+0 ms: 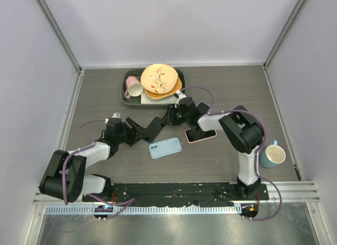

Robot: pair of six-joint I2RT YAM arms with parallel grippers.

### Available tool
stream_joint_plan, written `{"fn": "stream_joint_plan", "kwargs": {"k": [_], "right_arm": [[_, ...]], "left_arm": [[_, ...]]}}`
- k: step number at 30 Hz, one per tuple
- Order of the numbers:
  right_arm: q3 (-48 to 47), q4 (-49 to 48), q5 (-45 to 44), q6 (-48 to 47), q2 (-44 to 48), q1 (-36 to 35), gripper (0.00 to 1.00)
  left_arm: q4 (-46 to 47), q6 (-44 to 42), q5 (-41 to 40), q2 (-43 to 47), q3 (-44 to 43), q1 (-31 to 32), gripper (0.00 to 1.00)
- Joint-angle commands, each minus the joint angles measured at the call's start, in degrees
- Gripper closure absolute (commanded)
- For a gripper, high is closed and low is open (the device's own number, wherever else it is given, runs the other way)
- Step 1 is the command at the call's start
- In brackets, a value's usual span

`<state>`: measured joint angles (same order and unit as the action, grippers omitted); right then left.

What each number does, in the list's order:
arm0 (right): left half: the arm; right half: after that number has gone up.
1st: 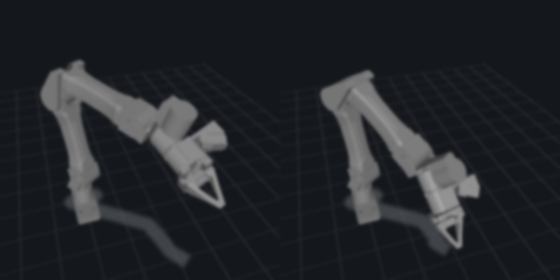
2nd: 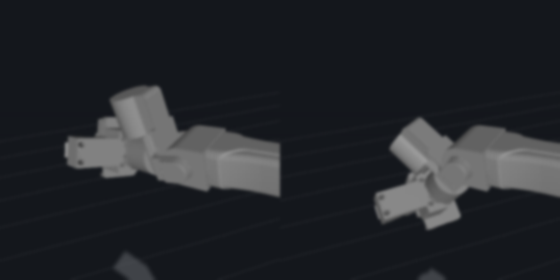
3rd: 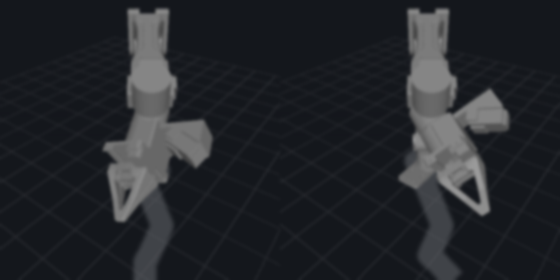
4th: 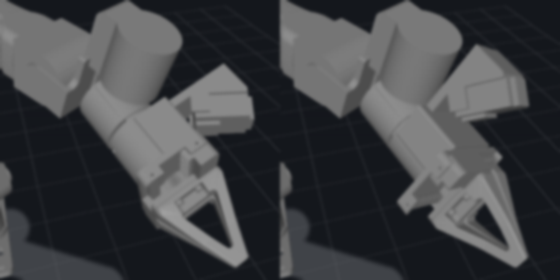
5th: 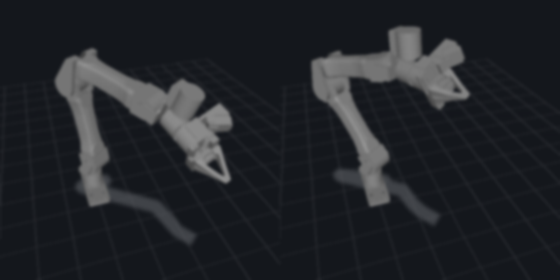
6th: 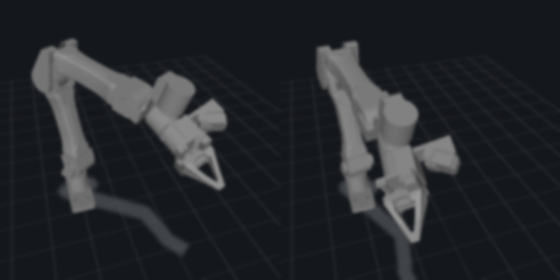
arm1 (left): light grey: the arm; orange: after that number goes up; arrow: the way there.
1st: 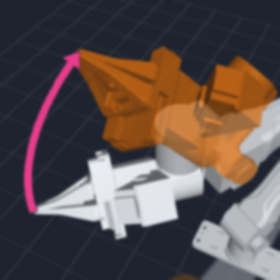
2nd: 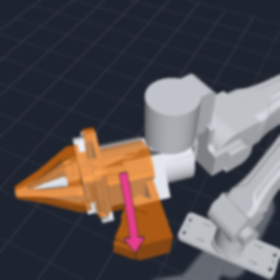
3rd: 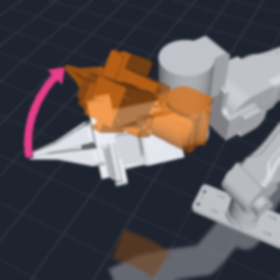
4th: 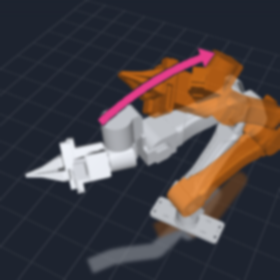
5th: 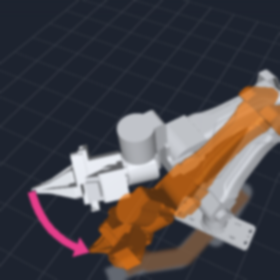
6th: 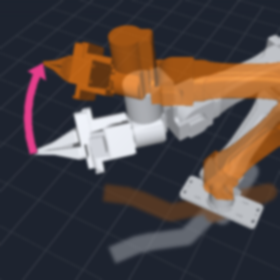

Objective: Put the phone into the phone case

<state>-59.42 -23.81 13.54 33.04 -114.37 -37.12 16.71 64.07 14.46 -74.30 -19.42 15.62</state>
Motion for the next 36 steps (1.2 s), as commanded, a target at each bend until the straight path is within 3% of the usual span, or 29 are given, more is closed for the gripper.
{"fn": "stream_joint_plan", "kwargs": {"k": [1,7,13,17,21,36], "right_arm": [[1.8,-0.4,11.9,5.0,5.6,-2.8,0.58],[2.5,-2.4,13.3,7.1,5.7,-2.8,0.59],[3.8,-3.7,14.5,7.7,6.5,-2.7,0.63],[4.1,0.1,11.6,5.0,8.2,-2.7,0.56],[4.1,3.0,8.5,3.1,9.4,-2.4,0.48],[2.4,3.0,9.8,2.2,4.9,-1.8,0.46]], "left_arm": [[-3.9,-5.8,-6.4,-0.5,-4.3,-0.4,0.32],[-3.8,-11.4,-0.8,-8.2,-11.3,-0.4,0.34],[-8.7,-14.8,-3.2,-9.1,-15.2,-0.5,0.34],[-20.0,-18.2,-10.5,-5.8,-16.7,-0.5,0.3],[-24.9,-20.1,-12.6,-3.4,-15.9,-1.0,0.27],[-17.3,-16.5,-3.6,-2.3,-5.5,-4.5,0.29]]}}
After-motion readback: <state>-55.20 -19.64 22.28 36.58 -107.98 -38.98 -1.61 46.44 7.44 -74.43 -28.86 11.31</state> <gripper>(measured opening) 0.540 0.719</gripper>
